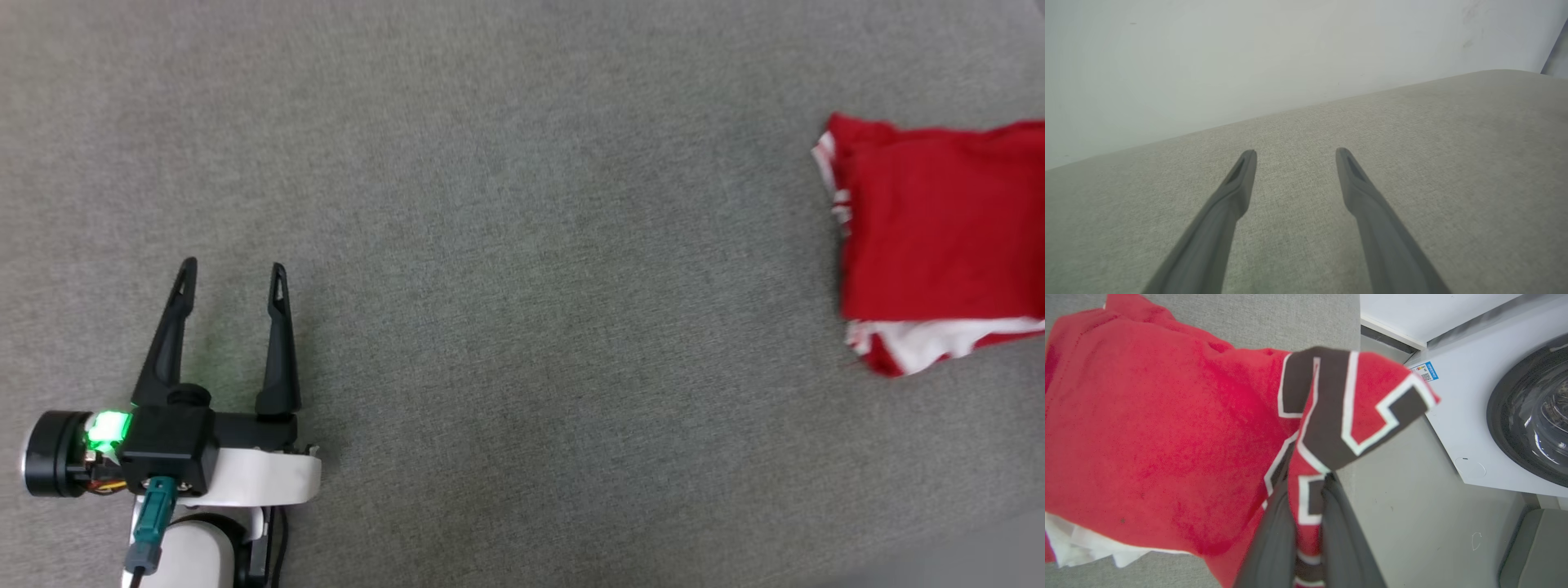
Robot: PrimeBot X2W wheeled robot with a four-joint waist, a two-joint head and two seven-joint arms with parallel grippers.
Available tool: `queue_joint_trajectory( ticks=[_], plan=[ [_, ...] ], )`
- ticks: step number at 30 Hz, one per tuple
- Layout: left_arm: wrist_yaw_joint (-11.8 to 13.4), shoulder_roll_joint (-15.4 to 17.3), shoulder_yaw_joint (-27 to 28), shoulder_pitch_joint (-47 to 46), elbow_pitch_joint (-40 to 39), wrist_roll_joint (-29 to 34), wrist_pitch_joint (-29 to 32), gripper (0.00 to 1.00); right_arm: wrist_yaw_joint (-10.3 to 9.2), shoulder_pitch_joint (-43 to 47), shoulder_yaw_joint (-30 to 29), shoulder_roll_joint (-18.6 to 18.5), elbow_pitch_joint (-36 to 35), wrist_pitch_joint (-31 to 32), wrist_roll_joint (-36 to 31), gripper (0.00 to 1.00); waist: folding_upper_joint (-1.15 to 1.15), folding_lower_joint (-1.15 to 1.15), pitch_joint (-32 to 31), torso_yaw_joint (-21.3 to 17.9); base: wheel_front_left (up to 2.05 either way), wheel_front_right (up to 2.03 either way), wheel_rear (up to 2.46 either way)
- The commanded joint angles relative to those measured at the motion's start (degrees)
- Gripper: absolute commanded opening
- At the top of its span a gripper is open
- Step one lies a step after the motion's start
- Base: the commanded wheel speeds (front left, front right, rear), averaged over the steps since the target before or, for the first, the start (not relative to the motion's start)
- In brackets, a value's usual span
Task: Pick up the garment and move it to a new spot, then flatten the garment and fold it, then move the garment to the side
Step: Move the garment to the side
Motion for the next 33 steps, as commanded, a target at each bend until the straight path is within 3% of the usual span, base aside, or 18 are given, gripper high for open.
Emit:
queue_joint_trajectory(
  ticks=[1, 9, 15, 16, 17, 26, 33],
  plan=[
    [-0.1, 0.2, 0.1, -0.5, -0.3, 0.0, -0.1, 1.0, -0.07, -1.3, -0.5, 0.1, 0.6, -0.4, -0.6, 0.0, 0.0, -0.01, 1.9, 0.0, 0.0, 0.0, 0.0],
    [0.2, 1.9, 1.0, -2.0, -3.1, -0.1, -0.1, 1.0, -0.07, -7.5, -5.3, 2.0, 12.5, -4.0, -7.4, 0.0, 0.0, -0.01, 6.8, 0.1, 0.0, 0.0, 0.0],
    [0.5, 2.0, 0.9, -2.1, -3.0, -0.2, -0.1, 1.0, -0.08, -9.4, -6.5, 4.4, 16.5, -7.2, -10.2, 0.0, 0.0, -0.01, 6.4, 0.2, 0.0, 0.0, 0.0],
    [0.6, 1.8, 0.8, -2.0, -2.8, -0.3, -0.1, 1.0, -0.08, -9.6, -6.8, 4.9, 17.4, -7.7, -10.7, 0.44, 0.0, -0.01, 5.9, 0.3, 0.0, 0.0, 0.0],
    [0.8, 1.6, 0.7, -1.8, -2.7, -0.4, -0.1, 1.0, -0.07, -9.7, -6.9, 5.3, 17.9, -8.3, -11.3, 1.0, 0.0, -0.01, 5.1, 0.5, 0.0, 0.0, 0.0],
    [1.7, -1.4, -0.5, 1.0, -1.0, -1.1, -0.1, 1.0, -0.07, -8.6, -13.9, 8.7, 17.5, -21.2, -20.0, 1.0, 0.0, -0.01, -3.7, 3.5, 0.0, 0.0, 0.0],
    [1.9, -3.1, -0.9, 4.1, 0.1, -1.4, -0.1, 1.0, -0.07, -5.5, -17.9, 15.6, 10.1, -32.0, -25.2, 1.0, 0.0, -0.01, -9.4, 6.1, 0.0, 0.0, 0.0]
  ],
)
